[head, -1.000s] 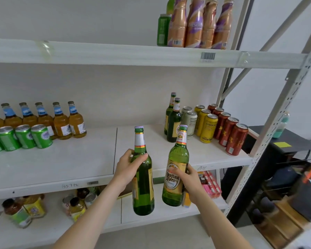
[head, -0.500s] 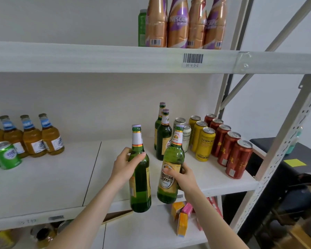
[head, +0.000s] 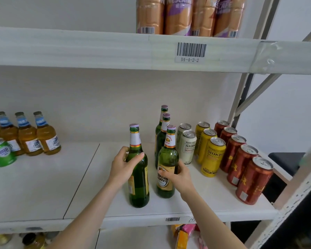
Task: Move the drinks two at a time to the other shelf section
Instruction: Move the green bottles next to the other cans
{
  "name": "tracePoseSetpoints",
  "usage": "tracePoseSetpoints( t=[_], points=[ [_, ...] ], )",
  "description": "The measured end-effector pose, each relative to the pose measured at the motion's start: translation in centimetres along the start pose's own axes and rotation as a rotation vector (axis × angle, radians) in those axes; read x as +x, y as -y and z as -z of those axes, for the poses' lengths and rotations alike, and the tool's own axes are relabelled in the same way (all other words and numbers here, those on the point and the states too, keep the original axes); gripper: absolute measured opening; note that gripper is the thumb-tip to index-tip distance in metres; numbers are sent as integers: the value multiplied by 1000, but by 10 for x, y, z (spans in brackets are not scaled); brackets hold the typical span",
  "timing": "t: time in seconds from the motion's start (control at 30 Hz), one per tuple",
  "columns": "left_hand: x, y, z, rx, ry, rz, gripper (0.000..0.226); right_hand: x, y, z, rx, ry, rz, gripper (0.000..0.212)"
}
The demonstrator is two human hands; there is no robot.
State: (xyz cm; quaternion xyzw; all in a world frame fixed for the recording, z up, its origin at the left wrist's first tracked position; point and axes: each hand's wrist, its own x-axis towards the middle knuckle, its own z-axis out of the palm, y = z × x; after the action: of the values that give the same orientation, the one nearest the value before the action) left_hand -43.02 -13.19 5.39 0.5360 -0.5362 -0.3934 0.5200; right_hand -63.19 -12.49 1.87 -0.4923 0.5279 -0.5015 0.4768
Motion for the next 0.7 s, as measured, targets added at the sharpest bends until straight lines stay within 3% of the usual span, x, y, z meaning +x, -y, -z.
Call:
tracePoseSetpoints(
  t=[0.7],
  points=[
    [16, 7, 5, -28, 108, -92, 46, 43, -8, -5, -48, -10, 77, 55]
  ],
)
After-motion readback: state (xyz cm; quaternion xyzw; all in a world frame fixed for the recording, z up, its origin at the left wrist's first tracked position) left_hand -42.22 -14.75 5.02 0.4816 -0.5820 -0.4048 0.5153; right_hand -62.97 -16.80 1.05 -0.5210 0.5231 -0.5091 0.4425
